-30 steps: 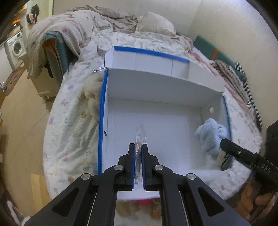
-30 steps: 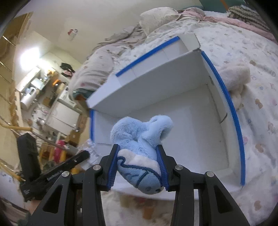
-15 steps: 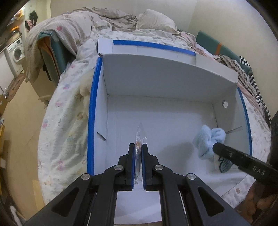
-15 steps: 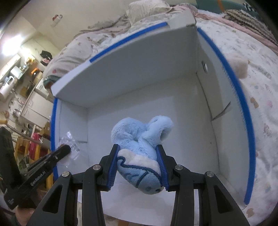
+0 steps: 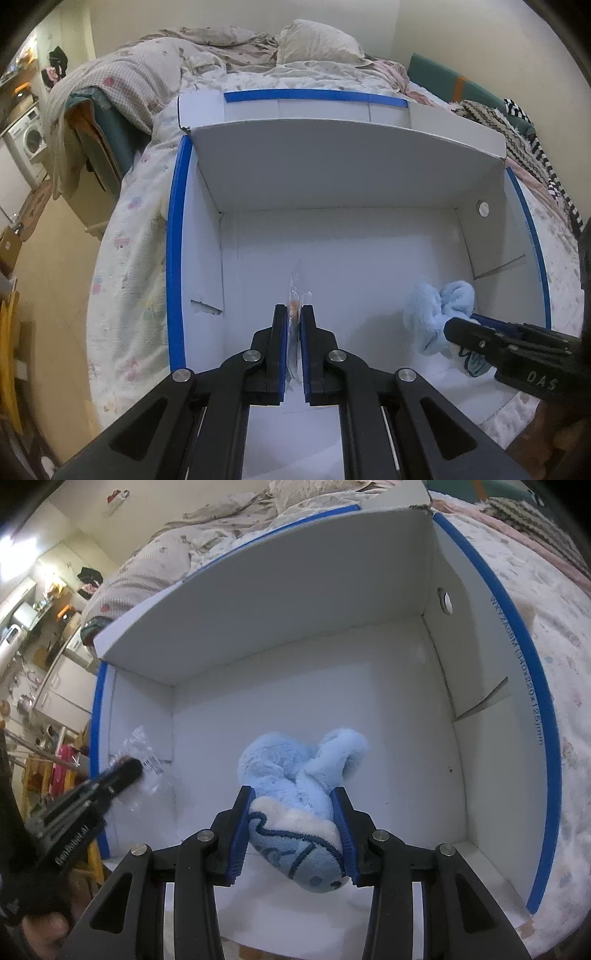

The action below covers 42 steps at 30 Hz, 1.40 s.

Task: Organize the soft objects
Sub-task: 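Carry the blue plush and plastic bag over the white box with both tools, then open both tools to drop the plush and bag into the box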

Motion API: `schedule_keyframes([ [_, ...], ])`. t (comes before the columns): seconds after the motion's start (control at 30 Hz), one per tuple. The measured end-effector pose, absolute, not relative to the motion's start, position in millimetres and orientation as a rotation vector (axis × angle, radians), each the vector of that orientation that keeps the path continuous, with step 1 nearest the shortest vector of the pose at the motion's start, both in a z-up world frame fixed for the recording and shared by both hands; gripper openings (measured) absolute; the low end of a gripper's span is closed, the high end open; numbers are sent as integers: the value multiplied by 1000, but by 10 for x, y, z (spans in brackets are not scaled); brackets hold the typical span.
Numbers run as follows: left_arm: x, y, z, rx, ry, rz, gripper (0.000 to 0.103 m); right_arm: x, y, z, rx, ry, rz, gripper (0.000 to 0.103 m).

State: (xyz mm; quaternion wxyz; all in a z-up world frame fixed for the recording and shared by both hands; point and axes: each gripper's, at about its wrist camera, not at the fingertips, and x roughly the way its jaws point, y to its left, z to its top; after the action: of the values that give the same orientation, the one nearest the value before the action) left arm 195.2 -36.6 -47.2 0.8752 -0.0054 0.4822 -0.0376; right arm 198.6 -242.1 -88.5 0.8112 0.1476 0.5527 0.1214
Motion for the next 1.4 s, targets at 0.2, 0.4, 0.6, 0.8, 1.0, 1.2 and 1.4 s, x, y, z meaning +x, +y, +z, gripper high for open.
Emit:
schedule_keyframes([
  [0.2, 2043, -406, -541, 6, 1041, -81, 6, 2025, -2469, -981, 304, 1210, 235, 45],
  [0.4, 2071, -438, -593, -5, 1074, -75, 8, 2059, -2444, -1003, 310, 1216, 237, 49],
  [0.6, 2073, -441, -617, -27, 1103, -74, 41, 2037, -2431, -929, 297, 1181, 221, 61],
  [0.8, 2012, -409, -540, -33, 1067, -55, 63, 2043, -2505, -881, 367, 1159, 223, 80],
  [1.0, 1914, -342, -486, -52, 1071, -43, 63, 1915, -2532, -835, 406, 1147, 217, 96],
  [1.2, 1797, -215, -245, -88, 1058, -7, 63, 1713, -2505, -581, 391, 1152, 223, 96],
  [1.4, 1584, -180, -159, -71, 1077, 11, 64, 1441, -2509, -408, 366, 1138, 241, 96],
])
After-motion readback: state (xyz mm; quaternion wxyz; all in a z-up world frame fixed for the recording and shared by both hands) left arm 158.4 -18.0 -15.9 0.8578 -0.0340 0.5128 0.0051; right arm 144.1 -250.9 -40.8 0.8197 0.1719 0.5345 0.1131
